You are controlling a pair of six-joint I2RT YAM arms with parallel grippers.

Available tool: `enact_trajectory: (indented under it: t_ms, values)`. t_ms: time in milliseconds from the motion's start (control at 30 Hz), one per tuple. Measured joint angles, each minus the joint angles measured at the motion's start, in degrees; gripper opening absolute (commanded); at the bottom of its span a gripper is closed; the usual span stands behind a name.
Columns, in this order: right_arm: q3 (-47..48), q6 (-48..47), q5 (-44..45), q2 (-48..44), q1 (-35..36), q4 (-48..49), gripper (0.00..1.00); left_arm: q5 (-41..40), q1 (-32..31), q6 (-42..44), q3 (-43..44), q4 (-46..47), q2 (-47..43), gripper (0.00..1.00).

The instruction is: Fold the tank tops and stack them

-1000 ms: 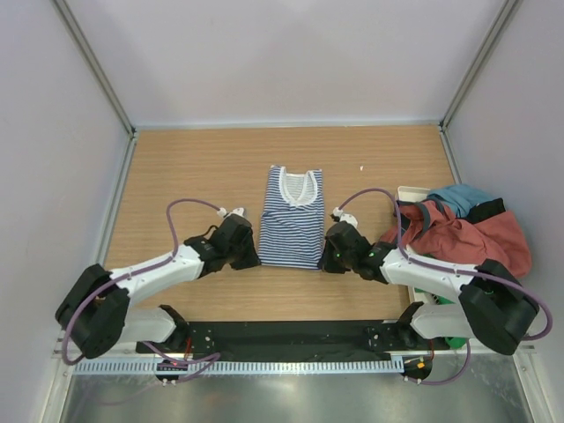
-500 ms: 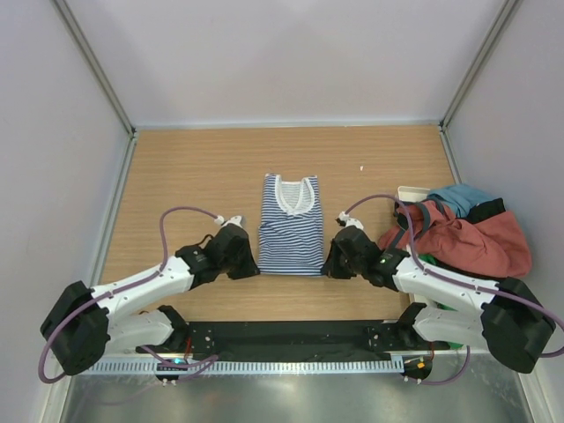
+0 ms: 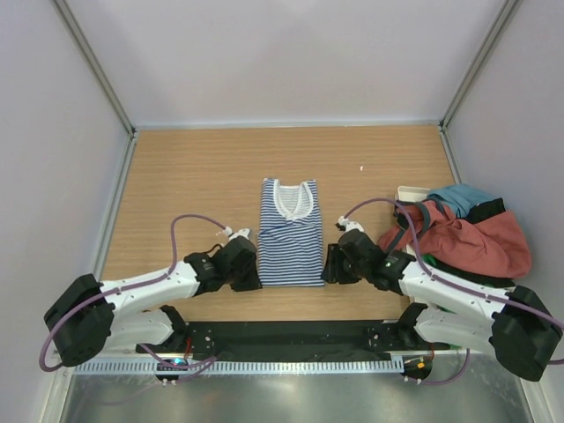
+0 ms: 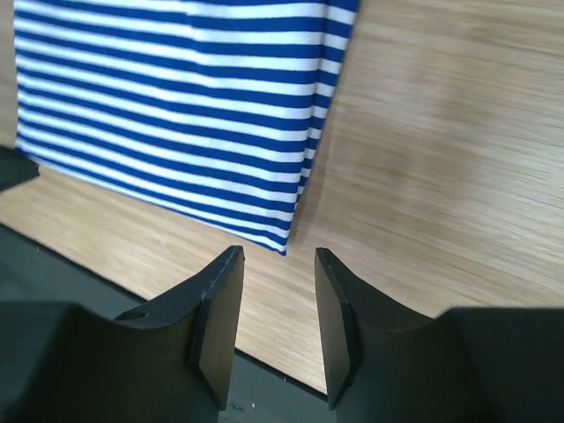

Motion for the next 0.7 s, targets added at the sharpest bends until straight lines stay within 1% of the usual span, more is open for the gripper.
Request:
enact_trajectory:
  t_ms: [67,100,167,200,233,267,300,400,467,667,700]
  values:
    - [0.0,-1.7,-0.6,0.0,1.6,0.4,0.45,-0.1,0.0,-0.3,-0.8,-0.1,0.1,0.0]
    - [0.1,-2.7,-0.7,0.2,2.9,0.7,0.47,-0.2,0.0,-0.5,-0.9,-0.3,0.0,0.0]
    - [0.7,-5.3,-0.7,1.3,6.2,1.6,0.47,-0.5,0.0,-0.7,-0.9,-0.4,-0.2,0.0]
    - [1.3,-6.7,-0.2,2.1,8.1,2.2,0.5,-0.7,0.0,-0.7,-0.9,-0.5,-0.5,0.0]
    - [2.0,-8.2,0.5,2.9,10.1,2.6,0.57,-0.7,0.0,-0.7,-0.9,-0.6,-0.6,0.0]
    - [2.7,-10.1,1.1,3.8,12.0,3.7,0.69,-0.9,0.0,-0.7,-0.9,-0.6,-0.7,0.0]
    - [3.2,-11.8,1.4,4.5,14.1,5.0,0.7,-0.9,0.0,-0.8,-0.9,-0.7,-0.8,0.0]
    - [3.7,-19.5,3.8,6.3,22.1,9.9,0.7,-0.9,0.0,-0.8,-0.9,-1.2,-1.0,0.0]
    - [3.7,-23.8,5.8,7.0,25.9,12.2,0.7,-0.9,0.0,-0.8,-0.9,-1.6,-1.5,0.0]
    - [4.8,-33.0,12.4,11.8,27.3,16.2,0.66,-0.9,0.0,-0.8,-0.7,-2.7,-2.9,0.0]
    - [4.8,-34.5,13.4,12.9,27.7,17.0,0.65,-0.8,0.0,-0.8,-0.6,-2.7,-3.0,0.0]
